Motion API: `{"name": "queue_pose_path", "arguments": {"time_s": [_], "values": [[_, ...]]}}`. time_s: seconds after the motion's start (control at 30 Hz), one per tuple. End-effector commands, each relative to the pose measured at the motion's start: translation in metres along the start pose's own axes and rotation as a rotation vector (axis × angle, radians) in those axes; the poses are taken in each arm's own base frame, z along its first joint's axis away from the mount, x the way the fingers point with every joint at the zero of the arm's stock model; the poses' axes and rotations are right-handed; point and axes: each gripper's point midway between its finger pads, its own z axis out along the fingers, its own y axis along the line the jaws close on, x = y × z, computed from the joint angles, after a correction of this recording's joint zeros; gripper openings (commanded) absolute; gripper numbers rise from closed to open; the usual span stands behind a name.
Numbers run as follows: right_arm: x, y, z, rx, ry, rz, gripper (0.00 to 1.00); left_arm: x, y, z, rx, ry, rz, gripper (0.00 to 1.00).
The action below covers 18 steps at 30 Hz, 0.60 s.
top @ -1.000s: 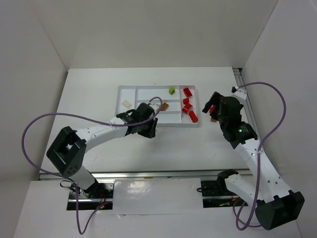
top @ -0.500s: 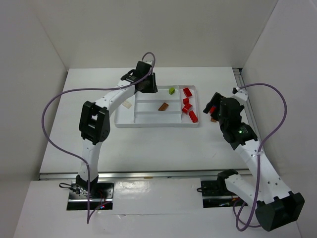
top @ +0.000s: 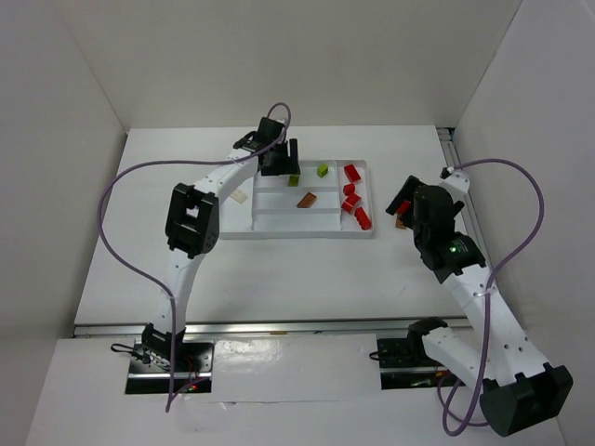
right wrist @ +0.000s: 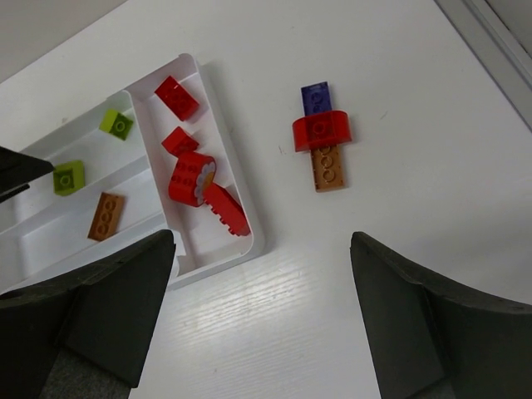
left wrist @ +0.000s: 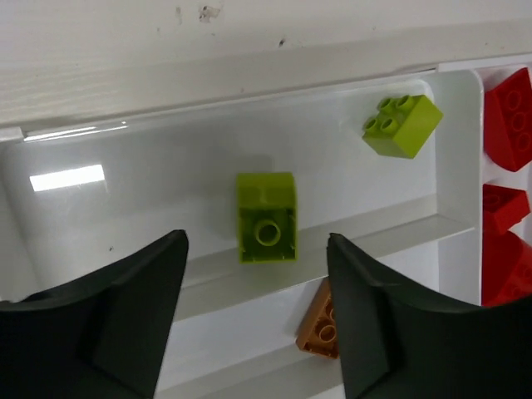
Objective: Sort the legos into containers by color
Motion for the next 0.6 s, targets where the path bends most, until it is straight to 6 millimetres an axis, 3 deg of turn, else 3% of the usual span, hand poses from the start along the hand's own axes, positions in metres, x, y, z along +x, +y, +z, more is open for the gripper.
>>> {"name": "queue_pose_path", "arguments": {"time_s": [0.0,0.03,0.07,0.17,0.2,0.23,0.27,0.3,0.33,0.37,0.43,0.47,0.5,0.53,0.57], "values": [[-0.005,-0.006,0.003,0.062,-0.009,-0.008,0.93,-0.008,-0.009,-0.022,0.036,-0.02,-0.009,0.81],[-0.005,-0.006,0.006,0.075,-0.007,-0.002,0.93,-0.01,-0.014,-0.028,0.034,-0.032,0.011,0.9],[0.0,-0.006,0.01,0.085,0.009,-0.013,0.93,-0.02,-0.017,-0.045,0.034,-0.059,0.025,0.9],[0.009,-0.003,0.027,0.123,0.05,-0.034,0.93,-0.024,-0.026,-0.072,0.048,-0.076,0.042,0.91],[0.017,-0.005,0.037,0.157,0.076,-0.059,0.93,-0.035,-0.039,-0.097,0.073,-0.116,0.061,0.91],[0.01,-0.001,0.042,0.171,0.066,-0.061,0.93,-0.032,-0.036,-0.105,0.064,-0.118,0.06,0.93],[0.012,0.001,0.047,0.178,0.077,-0.068,0.93,-0.034,-0.037,-0.116,0.068,-0.129,0.061,0.94],[0.019,0.0,0.061,0.206,0.1,-0.081,0.93,-0.023,-0.038,-0.122,0.061,-0.115,0.066,0.94],[0.016,0.003,0.068,0.209,0.107,-0.078,0.91,-0.033,-0.044,-0.15,0.081,-0.158,0.056,0.95],[0.015,-0.003,0.078,0.229,0.118,-0.075,0.91,-0.032,-0.044,-0.159,0.084,-0.165,0.056,0.95],[0.035,-0.007,0.101,0.237,0.195,-0.084,0.83,-0.018,-0.047,-0.174,0.098,-0.15,0.041,0.98],[0.033,-0.008,0.109,0.24,0.208,-0.072,0.82,-0.021,-0.052,-0.195,0.111,-0.182,0.047,1.0],[0.034,-0.019,0.119,0.26,0.222,-0.047,0.82,-0.019,-0.051,-0.201,0.113,-0.187,0.048,1.0],[0.041,-0.014,0.13,0.217,0.259,-0.033,0.82,-0.01,-0.054,-0.204,0.117,-0.174,0.055,1.0],[0.043,-0.021,0.139,0.228,0.276,-0.017,0.79,-0.008,-0.058,-0.216,0.143,-0.175,0.058,1.0]]}}
